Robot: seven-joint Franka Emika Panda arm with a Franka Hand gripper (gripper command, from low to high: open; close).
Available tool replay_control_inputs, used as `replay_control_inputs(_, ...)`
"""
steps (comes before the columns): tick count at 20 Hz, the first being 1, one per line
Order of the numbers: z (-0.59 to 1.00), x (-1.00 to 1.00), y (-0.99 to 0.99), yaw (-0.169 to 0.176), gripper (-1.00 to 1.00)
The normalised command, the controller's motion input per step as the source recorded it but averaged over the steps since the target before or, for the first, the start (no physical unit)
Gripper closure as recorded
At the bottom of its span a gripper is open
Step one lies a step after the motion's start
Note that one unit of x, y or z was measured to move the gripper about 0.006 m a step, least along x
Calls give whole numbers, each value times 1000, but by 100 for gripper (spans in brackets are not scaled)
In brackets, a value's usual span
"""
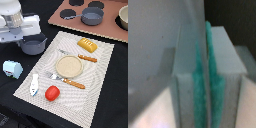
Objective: Interact with the objects in diverse but meaningful ways.
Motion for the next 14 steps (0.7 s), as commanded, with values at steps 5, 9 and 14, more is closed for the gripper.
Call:
replay_control_inputs(5,-516,164,-71,0,-100)
replay_control_inputs(9,367,89,-50,-14,-100)
replay_control_inputs(14,746,25,-41,-8,-100)
